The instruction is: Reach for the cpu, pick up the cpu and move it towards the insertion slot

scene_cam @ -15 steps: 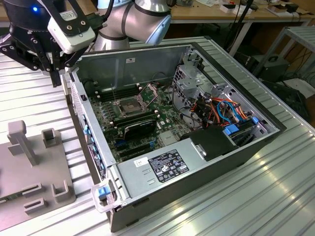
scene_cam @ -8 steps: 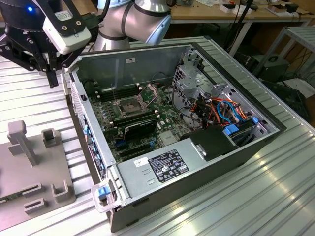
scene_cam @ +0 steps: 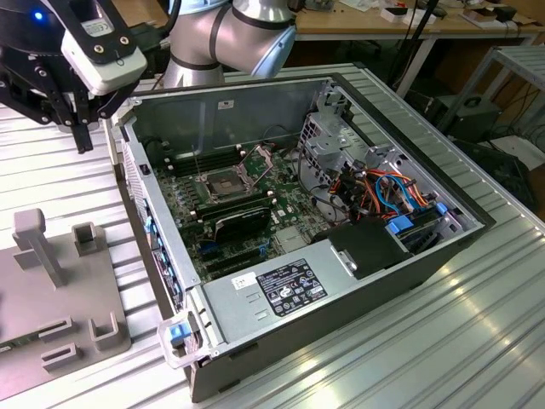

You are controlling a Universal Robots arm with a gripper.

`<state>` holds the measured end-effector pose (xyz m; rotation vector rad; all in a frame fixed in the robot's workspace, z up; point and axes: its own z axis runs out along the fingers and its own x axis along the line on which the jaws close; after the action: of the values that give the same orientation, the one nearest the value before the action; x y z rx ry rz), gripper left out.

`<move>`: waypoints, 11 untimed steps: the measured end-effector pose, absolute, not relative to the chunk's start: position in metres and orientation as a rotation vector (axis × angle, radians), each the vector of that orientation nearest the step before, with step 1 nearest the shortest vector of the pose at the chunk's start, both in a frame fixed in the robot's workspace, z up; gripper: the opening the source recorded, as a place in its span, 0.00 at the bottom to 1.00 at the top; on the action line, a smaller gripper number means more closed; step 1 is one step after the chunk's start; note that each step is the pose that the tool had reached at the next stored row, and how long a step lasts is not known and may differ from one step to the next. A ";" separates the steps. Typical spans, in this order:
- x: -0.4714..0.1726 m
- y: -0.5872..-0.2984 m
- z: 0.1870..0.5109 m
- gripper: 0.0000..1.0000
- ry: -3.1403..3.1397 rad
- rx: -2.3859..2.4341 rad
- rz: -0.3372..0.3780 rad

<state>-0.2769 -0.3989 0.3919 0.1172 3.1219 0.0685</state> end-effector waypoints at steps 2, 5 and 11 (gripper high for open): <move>-0.278 -0.399 0.392 0.11 3.122 0.117 0.069; -0.281 -0.399 0.392 0.11 3.122 0.117 0.069; -0.287 -0.399 0.392 0.11 3.122 0.117 0.069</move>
<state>-0.2873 -0.3988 0.3918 0.1172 3.1221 0.0686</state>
